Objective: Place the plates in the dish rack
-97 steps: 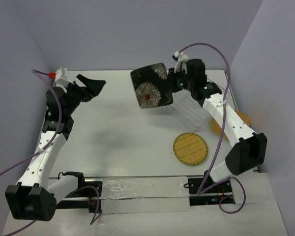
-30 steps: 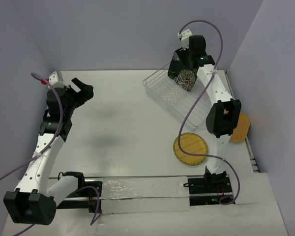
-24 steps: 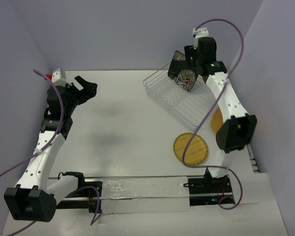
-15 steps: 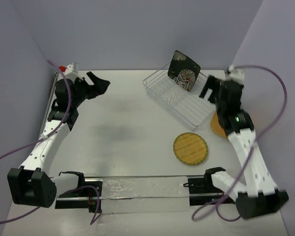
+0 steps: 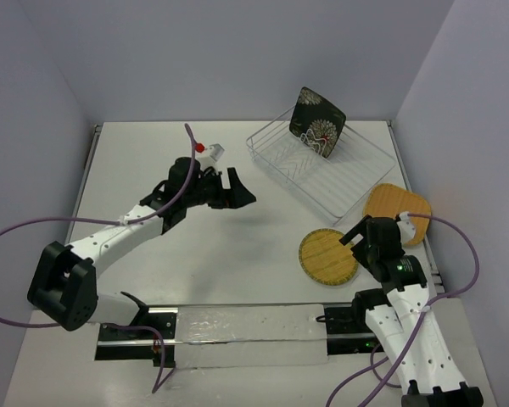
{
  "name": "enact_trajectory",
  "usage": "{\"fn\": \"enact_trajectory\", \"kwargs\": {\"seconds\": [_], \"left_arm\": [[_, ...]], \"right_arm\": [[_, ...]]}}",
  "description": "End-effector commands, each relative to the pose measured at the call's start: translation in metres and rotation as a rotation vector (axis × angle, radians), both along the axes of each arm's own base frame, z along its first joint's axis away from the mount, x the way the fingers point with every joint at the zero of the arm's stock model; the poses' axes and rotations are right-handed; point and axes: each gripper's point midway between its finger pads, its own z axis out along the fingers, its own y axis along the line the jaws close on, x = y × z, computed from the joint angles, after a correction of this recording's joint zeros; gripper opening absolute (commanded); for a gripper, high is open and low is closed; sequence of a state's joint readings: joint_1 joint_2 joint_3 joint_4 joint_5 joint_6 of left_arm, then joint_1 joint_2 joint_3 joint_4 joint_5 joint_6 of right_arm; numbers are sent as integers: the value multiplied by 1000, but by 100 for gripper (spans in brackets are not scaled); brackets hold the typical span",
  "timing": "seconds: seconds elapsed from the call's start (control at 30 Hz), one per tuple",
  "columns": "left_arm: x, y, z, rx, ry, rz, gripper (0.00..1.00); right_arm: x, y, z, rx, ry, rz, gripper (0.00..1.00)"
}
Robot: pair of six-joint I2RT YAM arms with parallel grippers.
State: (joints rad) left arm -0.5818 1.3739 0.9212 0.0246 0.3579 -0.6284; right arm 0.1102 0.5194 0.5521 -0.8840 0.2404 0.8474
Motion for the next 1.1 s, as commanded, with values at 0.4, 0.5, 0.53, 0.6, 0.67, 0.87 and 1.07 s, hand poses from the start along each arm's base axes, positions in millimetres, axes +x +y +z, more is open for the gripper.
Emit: {"fn": "enact_trajectory", "kwargs": {"seconds": [0.4, 0.5, 0.53, 0.6, 0.67, 0.87, 1.07], "left_arm": [[-43, -65, -37, 20, 88, -189, 99], [-49, -78, -47, 36, 108, -224, 99], [-50, -80, -51, 44, 114, -231, 99], [-50, -86, -53, 48, 117, -245, 99], [-50, -90, -57, 52, 126, -257, 99], [-55, -97, -78, 59, 169, -293, 99], [-57, -104, -106, 87, 224, -308, 99]], "right_arm": [[12, -6, -48, 73, 46, -172, 100], [14, -4, -60, 74, 67, -146, 100], [13, -3, -65, 71, 87, -136, 100], [14, 2, -72, 81, 99, -96, 100], [16, 12, -77, 108, 111, -46, 99], [20, 33, -75, 175, 94, 80, 94], [22, 50, -68, 199, 53, 220, 86]]}}
